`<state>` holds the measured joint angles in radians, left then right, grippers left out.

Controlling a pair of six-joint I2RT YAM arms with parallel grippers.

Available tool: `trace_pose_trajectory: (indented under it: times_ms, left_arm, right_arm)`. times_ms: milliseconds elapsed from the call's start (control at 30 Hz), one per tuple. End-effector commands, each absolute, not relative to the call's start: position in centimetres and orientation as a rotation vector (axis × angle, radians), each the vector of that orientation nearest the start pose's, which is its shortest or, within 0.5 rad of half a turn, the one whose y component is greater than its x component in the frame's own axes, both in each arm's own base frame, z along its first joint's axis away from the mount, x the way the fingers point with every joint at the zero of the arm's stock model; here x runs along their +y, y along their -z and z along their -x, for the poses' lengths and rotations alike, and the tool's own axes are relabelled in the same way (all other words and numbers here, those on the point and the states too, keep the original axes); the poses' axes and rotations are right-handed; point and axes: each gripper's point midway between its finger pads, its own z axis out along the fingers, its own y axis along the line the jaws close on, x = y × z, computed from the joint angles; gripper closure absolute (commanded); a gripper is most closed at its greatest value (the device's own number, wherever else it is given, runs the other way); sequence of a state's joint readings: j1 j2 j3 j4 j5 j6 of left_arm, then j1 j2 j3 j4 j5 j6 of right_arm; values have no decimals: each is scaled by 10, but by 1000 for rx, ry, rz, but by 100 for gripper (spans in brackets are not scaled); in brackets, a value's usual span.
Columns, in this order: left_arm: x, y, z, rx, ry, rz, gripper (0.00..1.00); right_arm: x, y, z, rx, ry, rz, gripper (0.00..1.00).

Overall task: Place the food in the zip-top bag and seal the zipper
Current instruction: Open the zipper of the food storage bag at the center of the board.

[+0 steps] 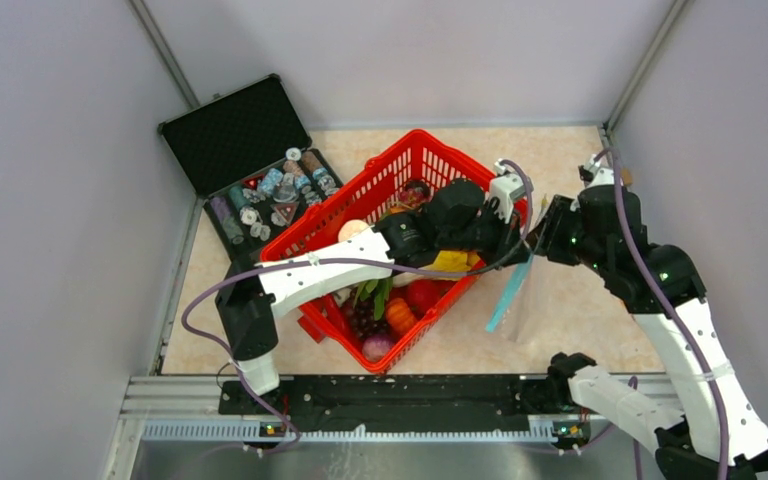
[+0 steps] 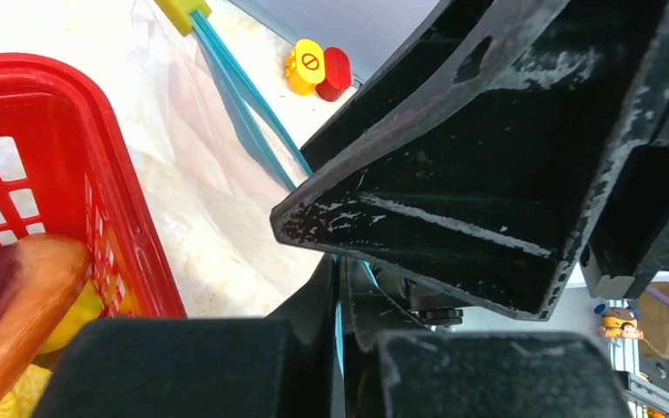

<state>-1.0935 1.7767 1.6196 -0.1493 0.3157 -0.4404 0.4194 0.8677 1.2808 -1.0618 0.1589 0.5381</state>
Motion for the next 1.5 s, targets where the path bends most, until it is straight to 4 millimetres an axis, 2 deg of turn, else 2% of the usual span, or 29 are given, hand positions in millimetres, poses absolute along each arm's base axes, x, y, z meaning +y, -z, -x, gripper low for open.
trace_pose_trajectory:
  times_ms: [0, 100, 300, 633, 733, 800, 833, 1067, 1300, 1467]
  left_arm:
    - [-516, -317, -191, 1791, 1317, -865, 100]
    - [-515, -316, -192, 1792, 1308, -861, 100]
    - [-513, -315, -195, 1806, 1281, -847, 100]
    - [-514, -313, -196, 1811, 1282, -844, 100]
    - [-515, -314, -193, 1800, 1301, -856, 100]
    - [-516, -316, -191, 1794, 1314, -861, 100]
    - [-516, -315, -191, 1795, 1314, -859, 100]
    - [-513, -315, -196, 1802, 1284, -838, 100]
    - [-513, -316, -196, 1803, 1282, -831, 100]
    - [-507, -314, -207, 1826, 1215, -784, 100]
  right_arm:
    - [78, -292, -210, 2196, -312, -266, 64]
    - [80, -290, -208, 2186, -338, -264, 65]
    - [82, -307, -206, 2124, -388, -272, 62]
    - [82, -307, -201, 2141, -396, -282, 67]
    - [80, -299, -204, 2151, -376, -287, 68]
    - [81, -292, -205, 2171, -365, -287, 84]
    - [81, -290, -207, 2179, -359, -288, 86]
    - [73, -295, -204, 2173, -311, -291, 85]
    - [78, -270, -206, 2244, -297, -282, 82]
    - [71, -272, -203, 2248, -255, -287, 81]
